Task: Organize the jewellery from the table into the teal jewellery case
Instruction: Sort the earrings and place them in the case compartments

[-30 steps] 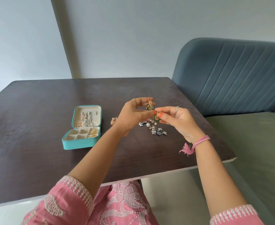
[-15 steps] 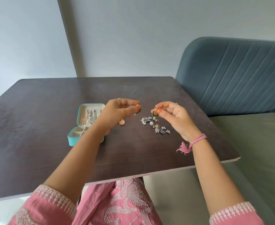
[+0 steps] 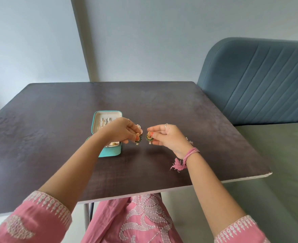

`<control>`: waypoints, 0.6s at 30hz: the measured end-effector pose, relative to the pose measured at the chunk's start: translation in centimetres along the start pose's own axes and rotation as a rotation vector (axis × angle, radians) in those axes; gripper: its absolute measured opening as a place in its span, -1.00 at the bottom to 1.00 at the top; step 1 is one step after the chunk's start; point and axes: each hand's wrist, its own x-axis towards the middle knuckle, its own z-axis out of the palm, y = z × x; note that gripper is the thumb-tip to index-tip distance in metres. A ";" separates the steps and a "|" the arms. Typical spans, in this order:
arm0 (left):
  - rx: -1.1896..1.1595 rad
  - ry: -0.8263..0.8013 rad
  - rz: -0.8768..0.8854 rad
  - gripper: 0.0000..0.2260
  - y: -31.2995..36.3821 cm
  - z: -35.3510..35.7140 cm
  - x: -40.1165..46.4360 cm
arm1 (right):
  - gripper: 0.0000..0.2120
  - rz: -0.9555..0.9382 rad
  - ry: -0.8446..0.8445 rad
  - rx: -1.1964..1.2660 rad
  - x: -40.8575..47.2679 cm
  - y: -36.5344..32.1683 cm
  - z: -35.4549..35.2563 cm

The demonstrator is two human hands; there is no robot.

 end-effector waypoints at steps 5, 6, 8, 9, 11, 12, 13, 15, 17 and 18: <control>0.182 -0.088 -0.040 -0.80 1.0 -0.2 0.7 | -0.87 0.087 -0.044 -0.049 0.4 0.5 1.2; 0.198 -0.093 -0.045 -0.80 1.0 -0.2 0.8 | -0.86 0.097 -0.046 -0.059 0.4 0.5 1.3; 0.218 -0.110 -0.060 -0.82 1.1 -0.3 0.9 | -0.85 0.113 -0.048 -0.065 0.5 0.5 1.3; 0.228 -0.121 -0.069 -0.82 1.1 -0.3 0.9 | -0.84 0.120 -0.051 -0.065 0.5 0.5 1.3; 0.241 -0.142 -0.094 -0.83 1.3 -0.1 1.0 | -0.84 0.132 -0.058 -0.066 0.6 0.6 1.4; 0.238 -0.158 -0.109 -0.82 1.4 -0.1 1.1 | -0.84 0.137 -0.060 -0.067 0.7 0.6 1.4; 0.224 -0.177 -0.124 -0.83 1.5 0.0 1.2 | -0.84 0.140 -0.059 -0.069 0.7 0.7 1.5; 0.194 -0.209 -0.148 -0.86 1.7 0.1 1.3 | -0.85 0.146 -0.052 -0.079 0.7 0.8 1.6; 0.196 -0.239 -0.167 -0.90 1.9 0.2 1.6 | -0.87 0.147 -0.040 -0.099 0.7 0.9 1.7; 0.205 -0.252 -0.179 -0.91 1.9 0.3 1.8 | -0.89 0.144 -0.031 -0.114 0.7 0.9 1.8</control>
